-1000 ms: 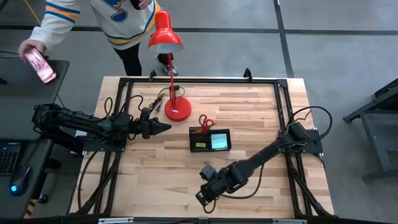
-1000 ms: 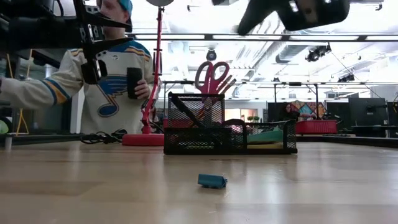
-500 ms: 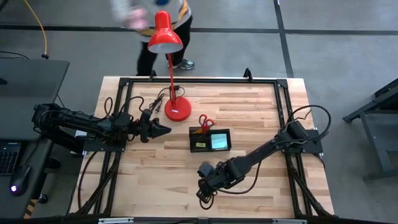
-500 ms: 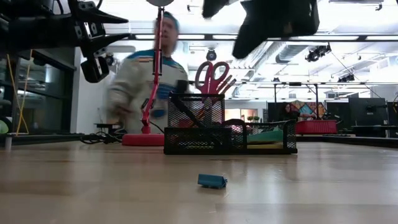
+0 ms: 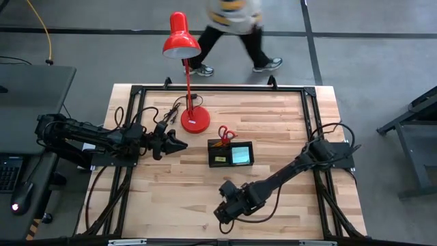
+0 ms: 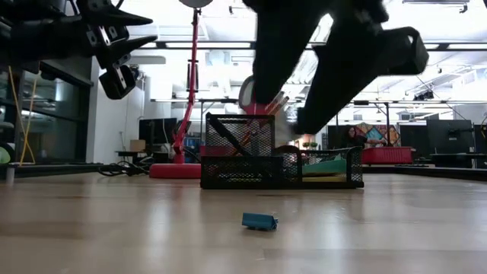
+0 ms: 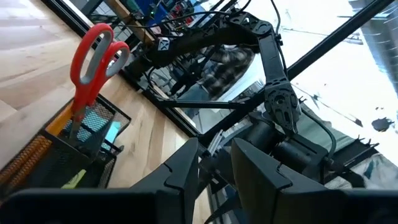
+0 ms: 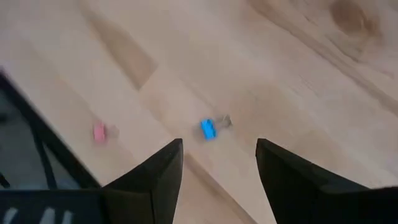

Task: Pick and place office supplies into organizer
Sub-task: Put the blue binder clip into the black desk organizer

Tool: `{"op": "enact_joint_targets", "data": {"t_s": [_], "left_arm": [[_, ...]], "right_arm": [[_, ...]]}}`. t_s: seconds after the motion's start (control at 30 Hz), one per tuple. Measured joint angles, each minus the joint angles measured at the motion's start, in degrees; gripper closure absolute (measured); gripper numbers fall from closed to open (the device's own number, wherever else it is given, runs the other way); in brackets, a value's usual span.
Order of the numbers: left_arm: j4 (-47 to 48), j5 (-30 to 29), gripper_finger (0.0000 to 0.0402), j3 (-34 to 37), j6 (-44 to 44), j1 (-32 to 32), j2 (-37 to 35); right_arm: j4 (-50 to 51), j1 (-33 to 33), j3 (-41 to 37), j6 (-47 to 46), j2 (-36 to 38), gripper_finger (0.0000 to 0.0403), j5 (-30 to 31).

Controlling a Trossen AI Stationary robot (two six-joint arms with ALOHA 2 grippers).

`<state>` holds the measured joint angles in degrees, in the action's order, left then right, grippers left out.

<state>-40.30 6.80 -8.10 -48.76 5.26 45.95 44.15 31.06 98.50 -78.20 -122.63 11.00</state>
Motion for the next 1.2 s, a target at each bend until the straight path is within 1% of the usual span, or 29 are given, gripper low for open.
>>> {"op": "enact_joint_targets", "data": {"t_s": [0.1,0.13,0.23,0.37,0.47,0.57,0.77,0.87,1.0,1.1,1.2], "left_arm": [[0.21,-0.14,0.0314,0.0,0.75,-0.01,0.0],[0.23,-0.22,0.0314,0.0,0.75,-0.01,0.0],[0.44,-0.77,0.0314,0.0,0.57,-0.01,0.0],[0.96,-1.27,0.0314,0.0,0.85,0.0,-0.02],[1.63,-1.26,0.0314,0.0,0.63,-0.02,0.0],[1.04,-1.41,0.0314,0.0,0.53,-0.02,0.0],[1.44,-2.75,0.0314,0.0,0.49,-0.02,0.0],[1.26,-2.71,0.0314,0.0,0.15,-0.02,-0.02],[1.14,-2.76,0.0314,0.0,-1.16,-0.02,-0.02],[1.32,-2.81,0.0314,0.0,-1.02,-0.02,-0.02],[1.25,-2.94,0.0314,0.0,-1.02,-0.02,-0.02]], "right_arm": [[0.05,-1.02,-0.04,-5.71,-0.94,0.021,-1.81],[-0.66,-1.38,-0.04,-7.67,-1.27,0.021,-3.16],[-2.0,-2.48,-0.04,-15.59,-2.02,0.021,-9.72],[-3.33,-3.15,-0.04,-26.12,-2.15,0.0211,-13.04],[-4.46,-3.13,-0.04,-31.34,-2.15,0.0211,-12.16],[-6.72,-3.14,-0.04,-33.76,-2.15,0.0211,-11.0],[-6.23,-3.72,-0.04,-34.26,-2.15,0.0211,-12.59],[-5.34,-3.99,-0.04,-38.25,-2.15,0.0211,-13.65],[-5.41,-4.07,-0.03,-44.82,-2.25,0.0211,-11.46],[-5.34,-4.07,0.07,-48.18,-2.8,0.0211,-11.27],[-4.59,-4.05,0.0,-51.03,-3.82,0.0211,-12.36]]}}
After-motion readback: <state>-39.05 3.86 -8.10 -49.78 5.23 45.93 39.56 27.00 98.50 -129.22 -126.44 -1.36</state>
